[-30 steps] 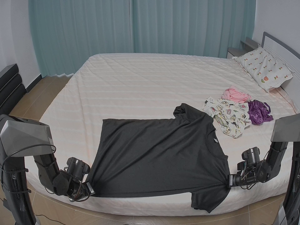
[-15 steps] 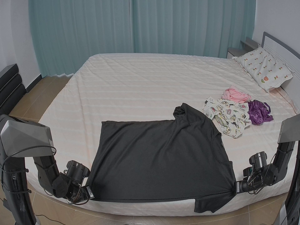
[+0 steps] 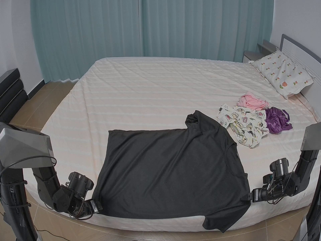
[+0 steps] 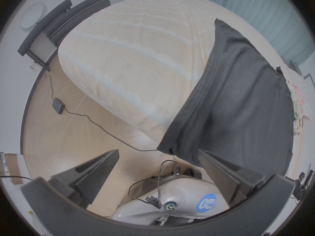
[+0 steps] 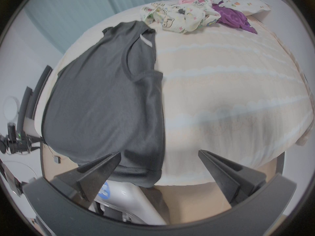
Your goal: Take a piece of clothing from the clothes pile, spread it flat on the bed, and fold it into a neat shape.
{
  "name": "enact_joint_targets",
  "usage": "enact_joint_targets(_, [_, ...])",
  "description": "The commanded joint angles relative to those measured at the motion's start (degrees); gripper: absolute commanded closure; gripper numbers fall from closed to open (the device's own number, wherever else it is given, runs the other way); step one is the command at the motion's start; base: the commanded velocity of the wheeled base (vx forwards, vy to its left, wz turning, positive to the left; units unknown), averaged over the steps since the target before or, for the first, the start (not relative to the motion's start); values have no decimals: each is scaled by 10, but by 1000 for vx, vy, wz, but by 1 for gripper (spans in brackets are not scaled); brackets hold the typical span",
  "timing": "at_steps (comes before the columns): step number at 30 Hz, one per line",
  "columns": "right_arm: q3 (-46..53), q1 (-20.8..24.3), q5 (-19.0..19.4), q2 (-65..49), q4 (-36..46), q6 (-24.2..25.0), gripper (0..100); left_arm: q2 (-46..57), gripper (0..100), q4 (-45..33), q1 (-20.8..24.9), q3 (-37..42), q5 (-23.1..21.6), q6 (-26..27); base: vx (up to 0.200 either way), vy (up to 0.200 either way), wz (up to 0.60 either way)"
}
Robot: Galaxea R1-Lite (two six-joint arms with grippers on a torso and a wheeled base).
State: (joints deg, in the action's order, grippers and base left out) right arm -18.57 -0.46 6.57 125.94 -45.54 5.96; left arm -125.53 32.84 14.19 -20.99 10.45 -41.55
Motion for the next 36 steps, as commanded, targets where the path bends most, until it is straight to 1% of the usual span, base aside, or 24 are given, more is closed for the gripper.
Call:
enact_joint_targets(1, [-27,-12,49,-79,5,63,0,100,0,-1,-7,9,-26,1,0,0,0])
enact_joint_targets(3, [-42,-6,72,-94,5,109,0,131,0,-1,-13,3,-39,0,0,0,0])
enact_joint_targets(5, [-58,2,88,-100,2,161,0,150,0,3,-21,-3,-51,-3,0,0,0])
enact_joint_targets(6, [-58,2,88,-100,2,161,0,150,0,3,-21,-3,-51,-3,0,0,0])
enact_joint_targets(7, [-70,16,100,-101,-2,215,0,158,0,2,-32,-20,-58,-7,0,0,0])
enact_joint_targets(9, [-75,27,111,-100,-3,268,0,157,0,1,-39,-37,-60,-32,0,0,0])
enact_joint_targets(10, [-75,32,119,-98,-4,284,0,154,0,2,-39,-44,-61,-48,0,0,0])
enact_joint_targets(11, [-74,33,120,-98,-4,286,0,154,0,2,-40,-45,-61,-51,200,0,0])
enact_joint_targets(13, [-74,38,129,-91,-5,295,0,152,0,-1,-40,-59,-75,-75,200,0,0])
enact_joint_targets(16, [-75,38,131,-90,-5,298,0,152,0,-2,-39,-61,-87,-76,200,0,0])
enact_joint_targets(22, [-71,39,131,-90,-5,299,0,138,0,-1,-39,-64,-88,-77,200,0,0])
enact_joint_targets(25, [-68,42,131,-87,-5,296,0,134,0,-1,-39,-64,-88,-77,200,-200,0])
enact_joint_targets(36, [-65,46,131,-80,-4,296,0,112,0,-1,-40,-75,-87,-83,0,0,0])
